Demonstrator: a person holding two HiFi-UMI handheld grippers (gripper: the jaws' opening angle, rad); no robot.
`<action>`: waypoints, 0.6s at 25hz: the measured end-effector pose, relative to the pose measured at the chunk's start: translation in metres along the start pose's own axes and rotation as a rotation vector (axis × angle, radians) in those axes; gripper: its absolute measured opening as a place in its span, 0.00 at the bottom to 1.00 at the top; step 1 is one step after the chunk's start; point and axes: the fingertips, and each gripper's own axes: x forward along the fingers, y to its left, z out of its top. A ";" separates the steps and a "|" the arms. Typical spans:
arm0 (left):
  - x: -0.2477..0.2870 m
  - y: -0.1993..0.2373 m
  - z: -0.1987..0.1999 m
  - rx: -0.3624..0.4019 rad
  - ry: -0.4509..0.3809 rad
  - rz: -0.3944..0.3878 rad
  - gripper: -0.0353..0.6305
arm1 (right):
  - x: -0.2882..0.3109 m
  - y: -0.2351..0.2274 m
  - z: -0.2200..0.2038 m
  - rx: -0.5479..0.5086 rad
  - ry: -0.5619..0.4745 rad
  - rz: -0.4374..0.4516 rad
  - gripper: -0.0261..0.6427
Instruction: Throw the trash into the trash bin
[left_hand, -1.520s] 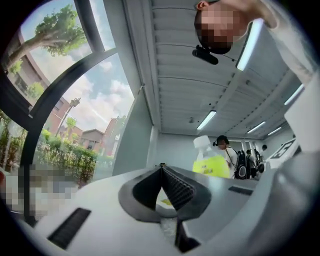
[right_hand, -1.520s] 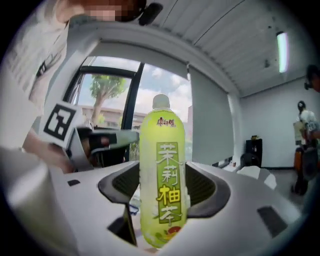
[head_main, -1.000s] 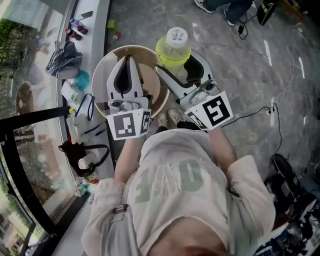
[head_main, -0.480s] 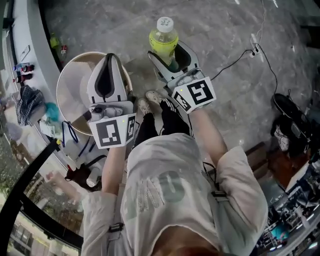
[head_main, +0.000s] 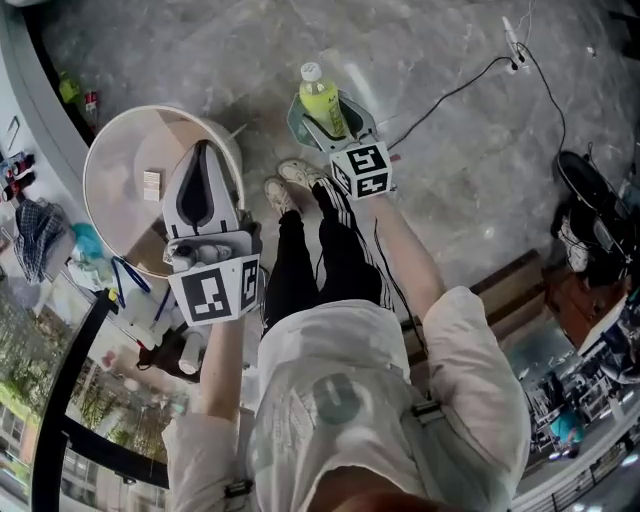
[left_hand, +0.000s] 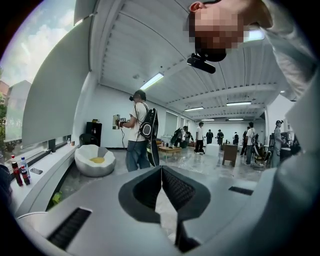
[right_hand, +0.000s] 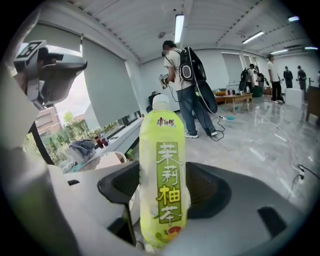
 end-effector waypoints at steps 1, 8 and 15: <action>0.001 0.000 -0.004 0.000 0.007 -0.001 0.07 | 0.004 -0.002 -0.008 -0.006 0.015 0.002 0.47; 0.003 -0.020 -0.012 -0.006 0.010 -0.029 0.07 | 0.008 -0.002 -0.039 0.018 0.072 0.033 0.47; -0.003 -0.021 -0.023 -0.002 0.032 -0.034 0.07 | 0.011 -0.014 -0.081 -0.025 0.173 -0.030 0.47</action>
